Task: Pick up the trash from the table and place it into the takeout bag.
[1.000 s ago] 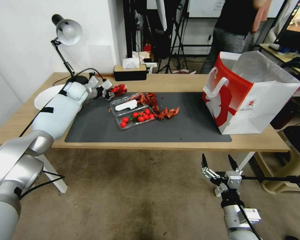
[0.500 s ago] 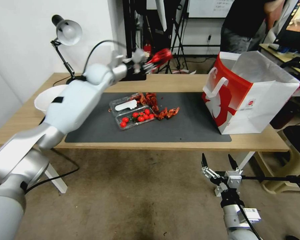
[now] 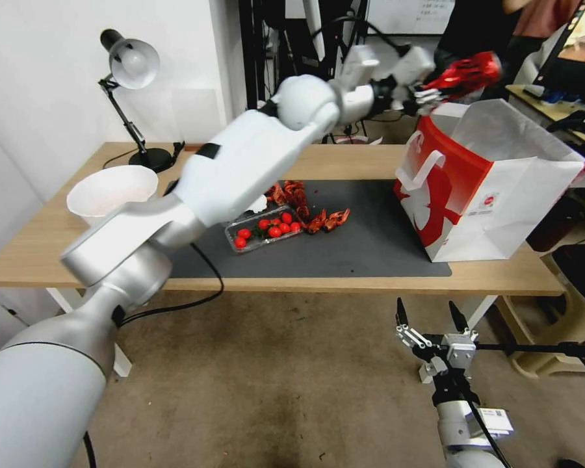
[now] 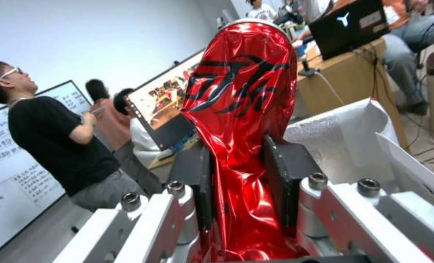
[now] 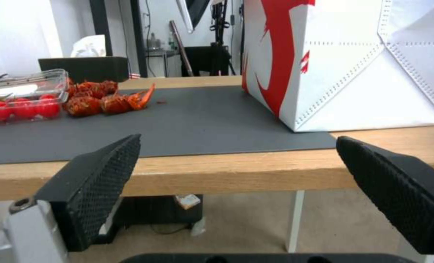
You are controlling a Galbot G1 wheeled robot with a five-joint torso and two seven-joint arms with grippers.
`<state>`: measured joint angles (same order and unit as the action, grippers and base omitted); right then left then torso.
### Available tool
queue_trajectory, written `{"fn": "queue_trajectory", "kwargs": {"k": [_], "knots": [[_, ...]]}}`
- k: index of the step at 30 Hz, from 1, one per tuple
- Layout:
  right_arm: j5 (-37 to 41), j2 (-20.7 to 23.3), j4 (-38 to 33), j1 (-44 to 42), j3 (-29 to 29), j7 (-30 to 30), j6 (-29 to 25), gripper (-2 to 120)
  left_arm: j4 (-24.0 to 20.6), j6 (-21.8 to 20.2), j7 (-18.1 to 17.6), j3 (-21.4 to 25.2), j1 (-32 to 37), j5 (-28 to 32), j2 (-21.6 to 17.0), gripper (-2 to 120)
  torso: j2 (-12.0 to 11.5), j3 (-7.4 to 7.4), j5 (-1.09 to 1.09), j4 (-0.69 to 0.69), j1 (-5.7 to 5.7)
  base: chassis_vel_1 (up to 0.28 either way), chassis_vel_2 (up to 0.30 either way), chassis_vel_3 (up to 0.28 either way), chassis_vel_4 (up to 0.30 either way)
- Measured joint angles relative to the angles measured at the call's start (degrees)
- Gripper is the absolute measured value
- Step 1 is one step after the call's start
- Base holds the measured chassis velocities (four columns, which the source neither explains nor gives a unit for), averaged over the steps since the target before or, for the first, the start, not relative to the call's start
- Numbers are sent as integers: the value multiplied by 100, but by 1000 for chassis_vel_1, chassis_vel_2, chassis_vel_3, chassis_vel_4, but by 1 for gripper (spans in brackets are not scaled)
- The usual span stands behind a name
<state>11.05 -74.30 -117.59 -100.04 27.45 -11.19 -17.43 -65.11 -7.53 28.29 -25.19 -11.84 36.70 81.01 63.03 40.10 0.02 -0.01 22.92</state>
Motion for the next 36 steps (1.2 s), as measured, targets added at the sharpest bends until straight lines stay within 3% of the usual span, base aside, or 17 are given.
{"fn": "queue_trajectory", "kwargs": {"k": [3, 9, 12, 19, 25, 27, 35, 36], "knots": [[-2, -27, -52, -29, 10, 0, 0, 100, 97, -11, -34, -92, -90, -94, 325, 24, 0, 0, -1, 2, 0, 0, 0, 0, 0], [-6, -77, -55, -72, 38, 1, -26, 100, 610, 44, -691, -631, -119, -531, 1109, 24, 0, 0, -1, -2, 0, 0, 0, 0, 0], [-9, -87, -23, -52, 26, 1, -26, 100, 704, 84, -932, -931, -148, -532, 1155, 24, 0, 0, -1, 2, 0, 0, 0, 0, 0], [-11, -100, 31, -48, 18, 3, -35, 100, 824, 152, -888, -983, 57, -754, 1123, 24, 0, 0, -3, 3, 0, 0, 0, 0, 0], [-10, -82, 32, -40, 22, 3, -36, 100, 713, 126, -885, -936, 105, -734, 1114, 40, 0, 0, -3, 1, 0, 0, 0, 0, 0], [-11, -83, 35, -47, 24, 4, -43, 100, 580, 89, -894, -864, 130, -730, 1060, 53, 0, 0, -2, 1, 0, 0, 0, 0, 0], [-11, -93, 35, -53, 25, 5, -49, 100, 320, -10, -925, -719, 215, -740, 856, 73, 0, 0, -3, 0, 0, 0, 0, 0, 0], [-10, -94, 33, -55, 25, 5, -50, 100, 261, -26, -939, -683, 248, -742, 798, 83, 0, 0, -3, 0, 0, 0, 0, 0, 0]]}}
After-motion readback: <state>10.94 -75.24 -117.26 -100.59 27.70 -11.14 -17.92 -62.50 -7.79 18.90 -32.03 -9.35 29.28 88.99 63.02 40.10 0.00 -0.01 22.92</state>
